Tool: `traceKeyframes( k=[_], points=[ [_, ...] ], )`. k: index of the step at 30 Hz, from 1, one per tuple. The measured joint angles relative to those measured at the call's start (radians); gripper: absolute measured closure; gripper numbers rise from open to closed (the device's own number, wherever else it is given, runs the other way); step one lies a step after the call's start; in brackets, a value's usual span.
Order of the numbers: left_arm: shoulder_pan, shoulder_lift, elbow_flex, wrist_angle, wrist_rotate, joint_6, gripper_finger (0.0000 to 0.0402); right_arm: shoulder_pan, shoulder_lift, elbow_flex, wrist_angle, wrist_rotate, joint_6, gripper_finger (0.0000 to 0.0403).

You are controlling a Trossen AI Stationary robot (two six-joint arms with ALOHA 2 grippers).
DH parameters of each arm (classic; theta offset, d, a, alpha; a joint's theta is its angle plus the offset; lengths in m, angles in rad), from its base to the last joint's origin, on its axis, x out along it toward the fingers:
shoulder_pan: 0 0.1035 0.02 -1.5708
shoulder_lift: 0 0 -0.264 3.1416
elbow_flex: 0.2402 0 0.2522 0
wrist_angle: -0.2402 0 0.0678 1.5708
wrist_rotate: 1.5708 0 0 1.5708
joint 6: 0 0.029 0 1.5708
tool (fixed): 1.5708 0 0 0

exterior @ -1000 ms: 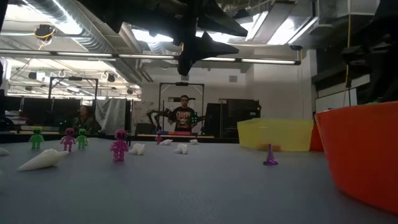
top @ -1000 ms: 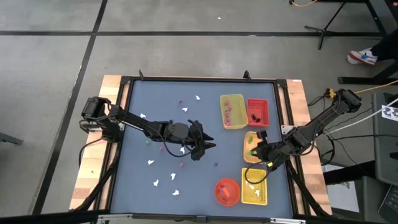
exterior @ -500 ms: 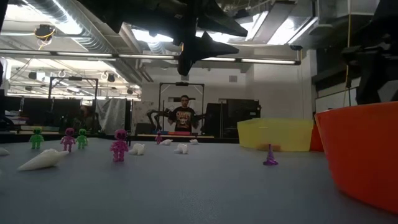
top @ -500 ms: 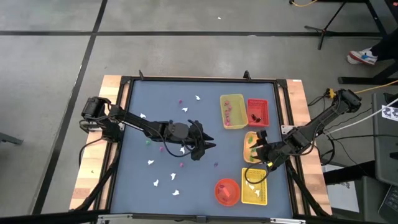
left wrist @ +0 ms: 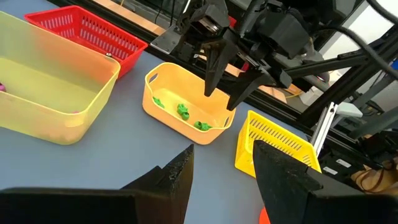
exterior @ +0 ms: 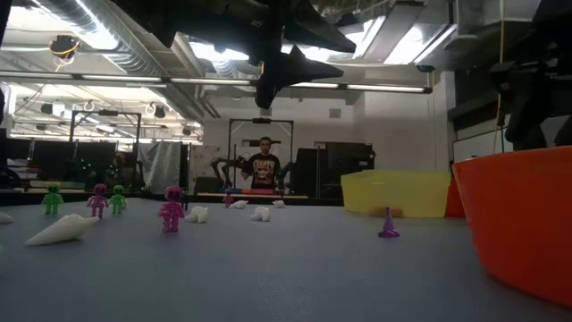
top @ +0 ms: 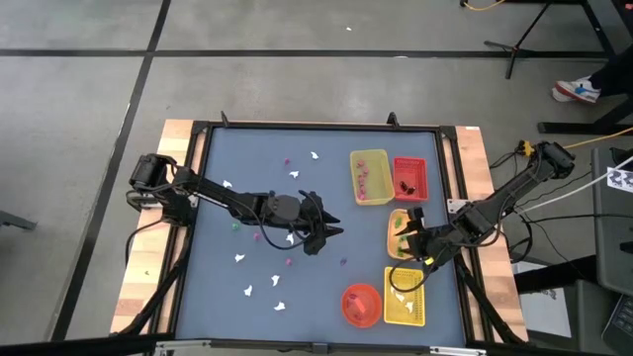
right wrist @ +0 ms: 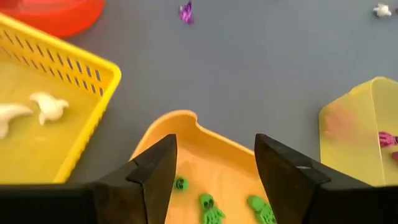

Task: Sort Halloween decoration
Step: Put the white ghost toy into the yellow box

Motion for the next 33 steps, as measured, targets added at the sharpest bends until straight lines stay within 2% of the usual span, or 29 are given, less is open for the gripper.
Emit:
traceKeyframes(
  k=[9, 17, 25, 33],
  points=[
    [0.0, -0.022, 0.0, 0.001, 0.065, 0.051, 0.0253, 0.0, 0.0, 0.0, 0.122, 0.124, -0.019, 0.0188],
    [-0.005, -0.096, 0.0, -0.024, 0.09, 0.151, 0.0253, -0.015, 0.0, 0.0, 0.369, 0.231, -0.047, 0.0188],
    [-0.01, -0.261, 0.0, -0.277, 0.087, 0.157, 0.0253, -0.155, 0.043, 0.001, 0.601, 0.153, -0.047, 0.0188],
    [-0.045, -0.407, 0.0, -0.516, 0.01, 0.207, 0.0253, -0.285, 0.241, 0.001, 0.896, 0.037, -0.047, 0.0188]
  ],
)
